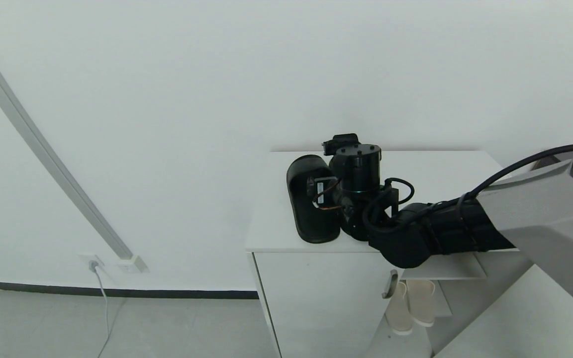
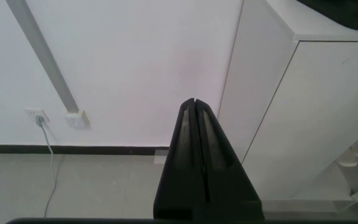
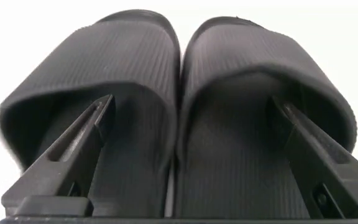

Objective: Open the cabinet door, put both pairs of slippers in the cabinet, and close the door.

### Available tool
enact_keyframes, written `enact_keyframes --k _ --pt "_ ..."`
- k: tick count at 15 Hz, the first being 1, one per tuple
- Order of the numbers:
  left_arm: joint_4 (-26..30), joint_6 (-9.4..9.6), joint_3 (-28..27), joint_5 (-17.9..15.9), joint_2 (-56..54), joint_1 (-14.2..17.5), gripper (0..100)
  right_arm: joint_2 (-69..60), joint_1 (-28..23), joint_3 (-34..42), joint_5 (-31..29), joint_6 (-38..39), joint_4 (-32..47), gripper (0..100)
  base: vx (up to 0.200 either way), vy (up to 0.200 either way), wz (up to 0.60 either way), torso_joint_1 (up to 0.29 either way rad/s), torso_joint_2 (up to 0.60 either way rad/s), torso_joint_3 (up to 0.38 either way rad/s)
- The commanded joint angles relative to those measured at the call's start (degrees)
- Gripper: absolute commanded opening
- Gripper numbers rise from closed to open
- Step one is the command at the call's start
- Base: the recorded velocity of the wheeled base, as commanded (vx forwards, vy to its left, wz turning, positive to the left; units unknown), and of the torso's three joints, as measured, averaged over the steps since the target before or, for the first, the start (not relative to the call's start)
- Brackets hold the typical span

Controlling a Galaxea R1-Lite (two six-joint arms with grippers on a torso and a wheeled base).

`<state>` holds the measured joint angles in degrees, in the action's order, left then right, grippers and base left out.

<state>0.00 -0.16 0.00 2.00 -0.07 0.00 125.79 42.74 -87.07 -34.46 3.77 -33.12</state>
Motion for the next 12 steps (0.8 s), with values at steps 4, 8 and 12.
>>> enact_keyframes --k 4,8,12 --pt "0.00 -0.02 0.00 0.02 0.07 0.00 0 3.32 -0.99 -5.48 0.01 0.01 2.54 100 0.000 0.000 0.00 0.000 0.00 0.000" --pt "0.00 -0.02 0.00 0.02 0.07 0.00 0 3.93 -0.99 -6.45 0.01 0.01 2.71 0 0.000 0.000 0.00 0.000 0.00 0.000" --pt "0.00 -0.02 0.00 0.02 0.07 0.00 0 3.93 -1.26 -6.27 0.01 0.01 2.71 0 0.000 0.000 0.00 0.000 0.00 0.000"
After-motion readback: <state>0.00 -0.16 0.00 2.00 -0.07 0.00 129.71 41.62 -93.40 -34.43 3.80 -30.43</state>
